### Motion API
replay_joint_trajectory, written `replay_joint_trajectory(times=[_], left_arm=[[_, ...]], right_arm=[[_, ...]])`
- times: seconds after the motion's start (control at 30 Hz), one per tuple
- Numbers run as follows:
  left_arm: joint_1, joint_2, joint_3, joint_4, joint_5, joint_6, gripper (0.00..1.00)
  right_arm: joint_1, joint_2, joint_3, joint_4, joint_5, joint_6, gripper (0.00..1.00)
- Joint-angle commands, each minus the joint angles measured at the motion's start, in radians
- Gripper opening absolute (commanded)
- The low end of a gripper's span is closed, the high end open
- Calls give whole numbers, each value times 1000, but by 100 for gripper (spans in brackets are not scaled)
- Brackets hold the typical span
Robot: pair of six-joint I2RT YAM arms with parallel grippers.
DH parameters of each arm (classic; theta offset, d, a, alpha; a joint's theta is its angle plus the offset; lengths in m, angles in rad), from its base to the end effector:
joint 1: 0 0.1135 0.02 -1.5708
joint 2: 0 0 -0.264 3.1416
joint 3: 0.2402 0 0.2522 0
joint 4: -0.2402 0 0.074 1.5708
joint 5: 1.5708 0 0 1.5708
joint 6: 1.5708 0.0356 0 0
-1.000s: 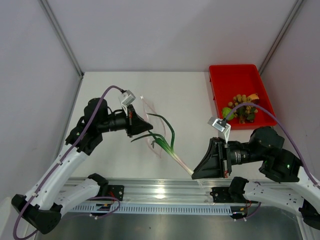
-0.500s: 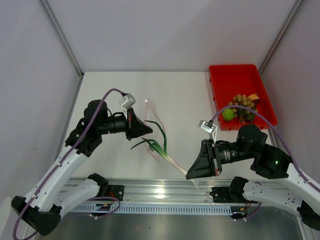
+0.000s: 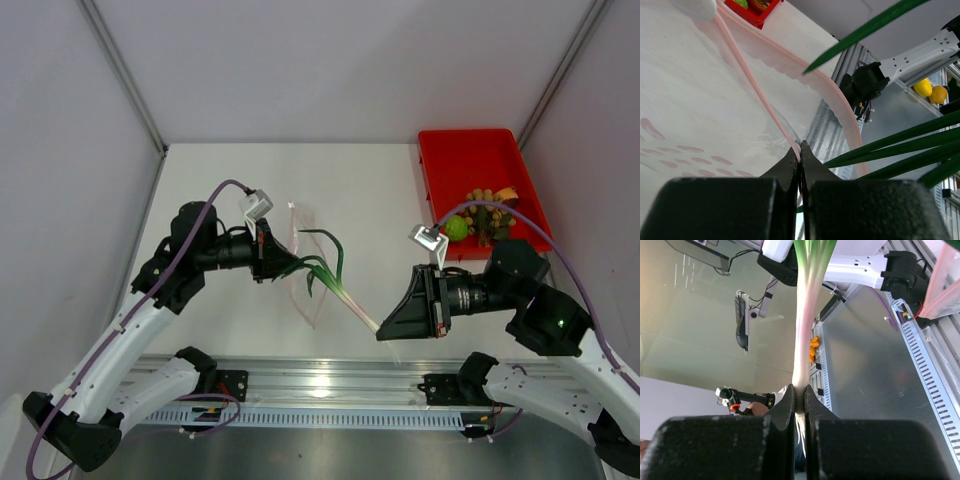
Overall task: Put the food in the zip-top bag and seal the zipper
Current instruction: Place the fake vegetable in the zipper food storage bag.
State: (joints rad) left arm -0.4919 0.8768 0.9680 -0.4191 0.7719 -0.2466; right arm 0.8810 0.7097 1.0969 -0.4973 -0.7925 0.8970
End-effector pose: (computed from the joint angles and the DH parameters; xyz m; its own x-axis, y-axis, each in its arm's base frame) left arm 0.1503 -0.1087 0.3664 -0.5000 0.0695 -0.8632 0.8234 0.3472 -0.4489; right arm 0.0583 0.1105 0.4227 -0.8188 -0.1304 -0.5590 -0.5643 0.0043 0.8256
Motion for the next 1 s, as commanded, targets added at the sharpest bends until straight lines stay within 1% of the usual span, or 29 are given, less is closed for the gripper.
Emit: replay_joint_trajectory(times=[0.0, 0.33, 0.57, 0.97], left_arm=[[7, -7, -5, 3, -14, 30, 0], [7, -15, 9, -29, -31, 38, 0], [7, -12, 17, -63, -54, 50, 1], [18, -36, 18, -107, -76, 73, 1]], right_arm=[[-5, 4, 58, 10, -24, -10, 0], [-27, 4, 58, -179, -2, -127, 0], [-68, -19, 81, -251, -13, -159, 0], [-88, -36, 116, -385, 13, -217, 0]])
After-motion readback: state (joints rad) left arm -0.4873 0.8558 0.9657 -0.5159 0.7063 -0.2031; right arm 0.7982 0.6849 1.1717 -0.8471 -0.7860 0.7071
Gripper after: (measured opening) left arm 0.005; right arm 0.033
